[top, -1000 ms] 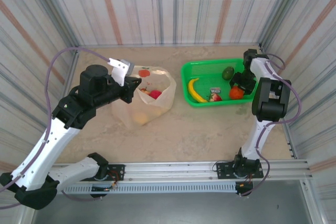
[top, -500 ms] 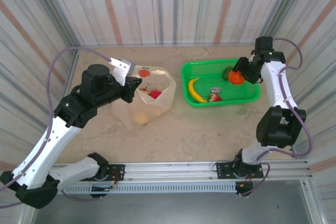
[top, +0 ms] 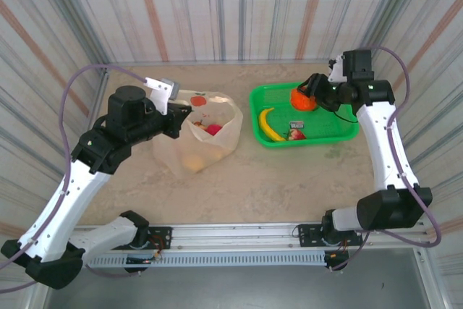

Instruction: Place the fake fruits into the plastic bag and tie a complex knot

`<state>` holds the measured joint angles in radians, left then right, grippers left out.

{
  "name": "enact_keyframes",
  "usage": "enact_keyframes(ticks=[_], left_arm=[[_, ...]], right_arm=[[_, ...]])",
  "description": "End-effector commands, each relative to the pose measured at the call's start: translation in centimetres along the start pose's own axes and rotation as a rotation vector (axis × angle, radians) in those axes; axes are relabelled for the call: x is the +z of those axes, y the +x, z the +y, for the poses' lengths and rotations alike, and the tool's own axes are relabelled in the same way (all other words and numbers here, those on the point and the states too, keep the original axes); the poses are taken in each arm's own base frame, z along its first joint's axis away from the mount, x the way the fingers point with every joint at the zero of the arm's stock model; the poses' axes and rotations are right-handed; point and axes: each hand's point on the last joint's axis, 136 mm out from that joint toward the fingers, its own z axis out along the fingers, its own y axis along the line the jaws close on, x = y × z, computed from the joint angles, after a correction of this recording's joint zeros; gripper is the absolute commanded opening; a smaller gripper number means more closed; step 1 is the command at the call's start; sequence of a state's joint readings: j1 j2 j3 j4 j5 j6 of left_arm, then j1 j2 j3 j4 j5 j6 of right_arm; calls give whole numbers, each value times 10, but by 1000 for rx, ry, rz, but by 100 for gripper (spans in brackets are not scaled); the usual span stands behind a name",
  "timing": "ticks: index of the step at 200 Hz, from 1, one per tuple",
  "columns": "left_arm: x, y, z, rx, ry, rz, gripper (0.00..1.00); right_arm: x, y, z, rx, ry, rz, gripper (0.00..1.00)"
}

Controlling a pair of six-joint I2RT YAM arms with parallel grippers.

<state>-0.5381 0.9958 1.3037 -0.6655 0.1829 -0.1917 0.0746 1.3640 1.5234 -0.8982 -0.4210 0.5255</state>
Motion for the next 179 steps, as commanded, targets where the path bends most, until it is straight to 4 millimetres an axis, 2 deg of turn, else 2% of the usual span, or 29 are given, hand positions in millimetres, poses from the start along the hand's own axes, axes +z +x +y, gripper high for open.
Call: enact_keyframes(ticks=[1, 24, 56, 79, 107, 133, 179], left_arm=[[-7, -6, 0, -29, 2, -4, 5], [-8, -7, 1, -29, -8, 1, 5], [-12, -10, 7, -26, -31, -3, 5], [-12, -8, 12, -30, -48, 7, 5], [-14, -7, 14, -39, -54, 6, 5], [-14, -6, 14, -47, -55, 9, 5], [-19, -6, 15, -51, -64, 3, 5]], right_arm=[[-13, 31, 29, -29, -89, 56, 65], [-22, 71, 55, -94, -154, 118, 65], [-32, 129, 76, -151, -233, 213, 65], [-37, 163, 93, -175, -303, 285, 64], [-32, 198, 118, -231, -376, 353, 64], [-18, 204, 151, -287, -422, 349, 64], [31, 176, 214, -316, -491, 268, 63]])
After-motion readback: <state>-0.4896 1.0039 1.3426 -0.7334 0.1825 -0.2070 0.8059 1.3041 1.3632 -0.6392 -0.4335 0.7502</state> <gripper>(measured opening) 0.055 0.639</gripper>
